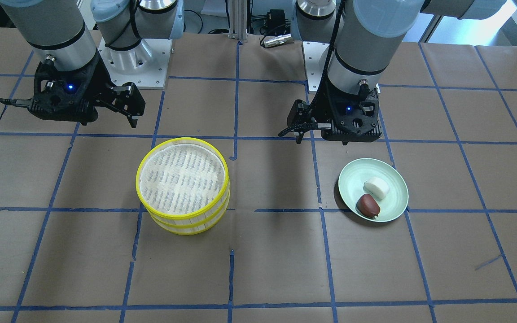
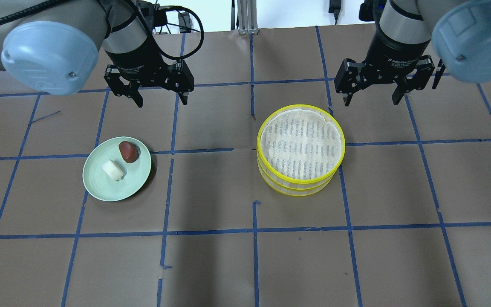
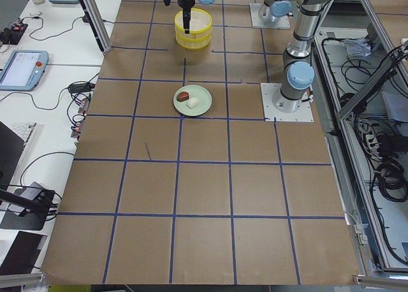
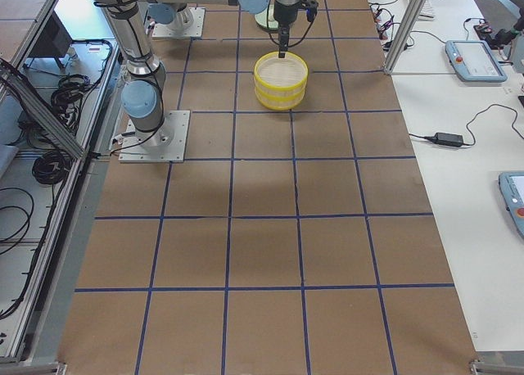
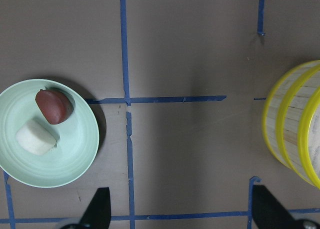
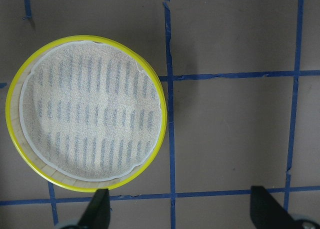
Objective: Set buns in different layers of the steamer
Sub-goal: 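Lower left gripper to green plate while right gripper grasps top tier rim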
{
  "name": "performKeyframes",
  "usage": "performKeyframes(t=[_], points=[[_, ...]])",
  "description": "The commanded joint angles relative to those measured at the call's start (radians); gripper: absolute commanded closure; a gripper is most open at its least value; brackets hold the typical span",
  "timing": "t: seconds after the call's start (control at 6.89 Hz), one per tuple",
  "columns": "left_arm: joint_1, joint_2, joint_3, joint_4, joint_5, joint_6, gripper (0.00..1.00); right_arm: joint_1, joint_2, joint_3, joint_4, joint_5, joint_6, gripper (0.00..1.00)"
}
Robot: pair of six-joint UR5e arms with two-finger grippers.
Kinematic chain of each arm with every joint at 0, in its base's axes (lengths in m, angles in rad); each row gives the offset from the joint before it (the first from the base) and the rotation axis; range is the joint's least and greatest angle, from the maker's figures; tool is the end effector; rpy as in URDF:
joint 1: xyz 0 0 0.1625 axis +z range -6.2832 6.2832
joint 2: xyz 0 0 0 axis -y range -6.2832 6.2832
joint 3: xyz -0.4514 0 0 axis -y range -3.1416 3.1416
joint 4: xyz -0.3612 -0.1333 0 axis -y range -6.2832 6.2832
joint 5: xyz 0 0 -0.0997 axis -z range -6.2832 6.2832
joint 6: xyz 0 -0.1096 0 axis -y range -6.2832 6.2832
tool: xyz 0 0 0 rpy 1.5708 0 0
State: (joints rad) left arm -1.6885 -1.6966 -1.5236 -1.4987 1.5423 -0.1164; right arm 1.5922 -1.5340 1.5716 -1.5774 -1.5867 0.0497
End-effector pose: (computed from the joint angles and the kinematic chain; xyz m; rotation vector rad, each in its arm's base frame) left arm -0.1960 -0.4961 0.4718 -0.0019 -3.1140 -0.0152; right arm 0.1417 -0.4709 0.4874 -0.0438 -3.1239 -0.0475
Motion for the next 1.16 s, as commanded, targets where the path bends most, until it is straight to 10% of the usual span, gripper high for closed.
performKeyframes(t=[0.0,1.02], points=[[0.000,0.002,-0.001,0.001,-0.002,-0.002,0.00,0.002,0.000,-0.001,-0.001,0.001,0.004,0.00],[0.244,-0.006,-0.165,0.075,0.009,0.268,0.00,0.003,0.142,0.197,-0.258,0.001,-0.002,0.00]])
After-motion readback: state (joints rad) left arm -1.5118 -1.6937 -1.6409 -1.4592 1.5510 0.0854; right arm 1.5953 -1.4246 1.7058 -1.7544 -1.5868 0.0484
